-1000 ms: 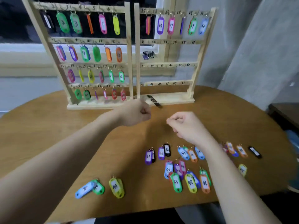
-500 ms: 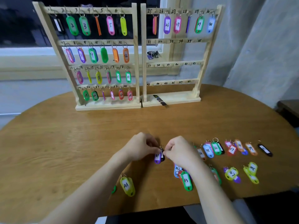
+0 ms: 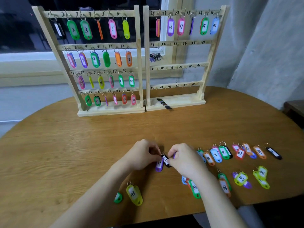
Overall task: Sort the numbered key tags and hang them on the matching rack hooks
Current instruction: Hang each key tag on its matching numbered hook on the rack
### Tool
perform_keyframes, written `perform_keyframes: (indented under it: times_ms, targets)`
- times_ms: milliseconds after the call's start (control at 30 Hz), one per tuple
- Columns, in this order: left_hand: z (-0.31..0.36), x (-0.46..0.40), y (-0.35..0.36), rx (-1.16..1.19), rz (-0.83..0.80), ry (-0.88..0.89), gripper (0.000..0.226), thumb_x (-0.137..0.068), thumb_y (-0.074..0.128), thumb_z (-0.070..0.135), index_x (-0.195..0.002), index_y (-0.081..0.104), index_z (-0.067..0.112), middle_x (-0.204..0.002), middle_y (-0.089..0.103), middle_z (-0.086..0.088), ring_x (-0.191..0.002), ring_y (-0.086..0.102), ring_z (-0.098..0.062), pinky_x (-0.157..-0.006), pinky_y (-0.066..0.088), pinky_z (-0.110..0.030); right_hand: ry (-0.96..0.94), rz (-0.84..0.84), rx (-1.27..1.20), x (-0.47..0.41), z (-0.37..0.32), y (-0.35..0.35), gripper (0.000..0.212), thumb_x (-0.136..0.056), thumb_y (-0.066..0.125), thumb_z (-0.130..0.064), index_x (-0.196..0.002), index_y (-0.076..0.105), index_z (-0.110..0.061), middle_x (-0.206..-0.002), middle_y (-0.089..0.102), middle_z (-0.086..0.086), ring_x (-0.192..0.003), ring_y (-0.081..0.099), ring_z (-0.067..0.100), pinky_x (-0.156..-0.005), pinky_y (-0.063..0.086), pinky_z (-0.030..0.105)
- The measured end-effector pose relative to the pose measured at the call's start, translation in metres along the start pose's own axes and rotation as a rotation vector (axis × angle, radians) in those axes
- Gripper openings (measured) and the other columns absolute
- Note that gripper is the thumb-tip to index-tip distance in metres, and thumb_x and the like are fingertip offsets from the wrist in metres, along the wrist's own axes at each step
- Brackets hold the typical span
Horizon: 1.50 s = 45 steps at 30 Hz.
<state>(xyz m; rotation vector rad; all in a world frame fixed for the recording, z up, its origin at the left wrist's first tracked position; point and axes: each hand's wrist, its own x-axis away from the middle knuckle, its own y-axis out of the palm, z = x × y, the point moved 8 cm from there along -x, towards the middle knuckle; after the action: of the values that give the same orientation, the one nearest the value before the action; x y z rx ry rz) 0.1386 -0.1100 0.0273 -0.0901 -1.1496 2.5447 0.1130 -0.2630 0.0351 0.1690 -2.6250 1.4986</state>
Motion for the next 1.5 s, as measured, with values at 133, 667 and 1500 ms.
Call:
perform_keyframes:
  times_ms: [133,667,1500]
  targets:
    - [-0.002,0.002,-0.003,-0.046,-0.019,0.002,0.010,-0.081,0.079,0.024,-0.080,0.072,0.031,-0.075,0.065,0.017,-0.069,0.056,0.007,-0.060,0.038,-0.008,0.005,0.017,0.056,0.000,-0.003,0.001,0.018,-0.091,0.068,-0.033,-0.109,0.069,-0.032,-0.090,0.056,-0.014,-0.088,0.058,0.011,-0.064,0.046,0.027]
    - [-0.011,0.008,-0.015,-0.042,0.040,0.034,0.015,-0.090,0.071,0.026,-0.080,0.065,0.036,-0.081,0.067,0.015,-0.080,0.061,0.001,-0.070,0.041,-0.013,0.007,-0.014,0.132,-0.002,-0.021,0.007,0.009,-0.094,0.067,-0.029,-0.098,0.070,-0.022,-0.086,0.067,-0.004,-0.075,0.065,0.017,-0.070,0.060,0.036]
    - [0.028,0.000,-0.097,0.061,0.221,0.172,0.014,-0.097,0.064,0.022,-0.084,0.067,0.026,-0.078,0.065,0.014,-0.074,0.057,0.001,-0.068,0.040,-0.014,-0.056,0.289,-0.071,-0.014,-0.029,-0.036,0.031,-0.098,0.061,-0.043,-0.074,0.058,-0.023,-0.072,0.068,-0.007,-0.067,0.065,0.017,-0.060,0.054,0.033]
